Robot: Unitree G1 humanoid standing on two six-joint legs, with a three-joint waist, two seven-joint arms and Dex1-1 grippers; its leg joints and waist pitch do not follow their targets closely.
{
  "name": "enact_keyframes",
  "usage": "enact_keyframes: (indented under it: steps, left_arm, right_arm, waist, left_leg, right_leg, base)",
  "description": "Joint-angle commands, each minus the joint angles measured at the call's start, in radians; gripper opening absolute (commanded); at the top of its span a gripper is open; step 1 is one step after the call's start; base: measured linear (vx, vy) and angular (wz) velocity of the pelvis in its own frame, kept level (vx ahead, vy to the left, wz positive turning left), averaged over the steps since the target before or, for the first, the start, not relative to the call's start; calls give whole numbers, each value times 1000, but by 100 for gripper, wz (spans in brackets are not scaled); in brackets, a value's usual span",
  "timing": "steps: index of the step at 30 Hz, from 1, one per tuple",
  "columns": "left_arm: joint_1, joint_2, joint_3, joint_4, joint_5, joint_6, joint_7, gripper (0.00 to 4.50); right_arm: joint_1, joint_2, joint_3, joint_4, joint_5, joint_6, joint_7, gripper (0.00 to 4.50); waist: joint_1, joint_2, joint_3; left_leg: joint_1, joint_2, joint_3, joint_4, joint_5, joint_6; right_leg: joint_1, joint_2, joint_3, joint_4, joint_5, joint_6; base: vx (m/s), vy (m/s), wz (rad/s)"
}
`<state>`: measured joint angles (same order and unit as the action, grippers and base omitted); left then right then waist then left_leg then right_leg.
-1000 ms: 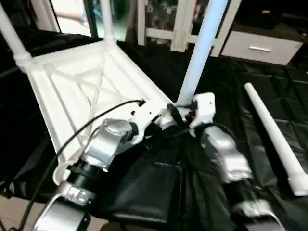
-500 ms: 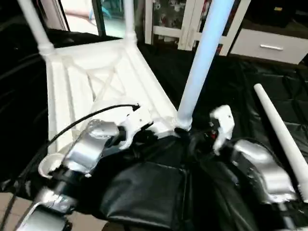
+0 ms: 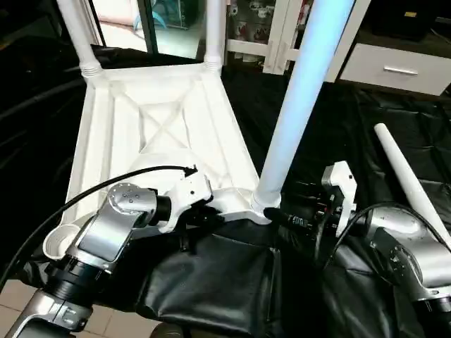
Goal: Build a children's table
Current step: Insert table leg to table base, then rotate leg to tighten
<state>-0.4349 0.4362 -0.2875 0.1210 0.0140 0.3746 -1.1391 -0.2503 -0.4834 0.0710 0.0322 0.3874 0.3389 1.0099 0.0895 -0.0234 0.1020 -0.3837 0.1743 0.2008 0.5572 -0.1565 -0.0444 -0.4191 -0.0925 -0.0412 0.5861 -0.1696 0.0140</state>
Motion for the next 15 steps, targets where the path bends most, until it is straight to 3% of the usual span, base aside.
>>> enact_keyframes:
  steps: [1,8,15]
  left_arm:
    - [20,-29,-17,-37,-100,-33,-50,0]
    - [25,-25,-23,-52,-97,-29,-63,0]
    - [28,-23,-24,-56,-92,-27,-69,0]
  right_arm:
    - [-14,-7,8,-5,11,-11,21,419]
    - [-49,6,25,39,25,-11,75,390]
    - [-70,-1,36,69,16,-20,110,326]
  waist:
    - [-4,-19,-66]
    - [-3,-22,-70]
    - [0,-23,-78]
  left_leg:
    - [20,55,-17,-53,-187,104]
    - [19,54,-20,-52,-219,75]
    - [18,53,-18,-43,-164,98]
  right_leg:
    - [42,-52,38,-59,-226,-232]
    - [41,-53,38,-59,-282,-216]
    - [45,-53,37,-48,-198,-240]
  base:
    - [0,0,0]
    - [0,0,0]
    - [0,0,0]
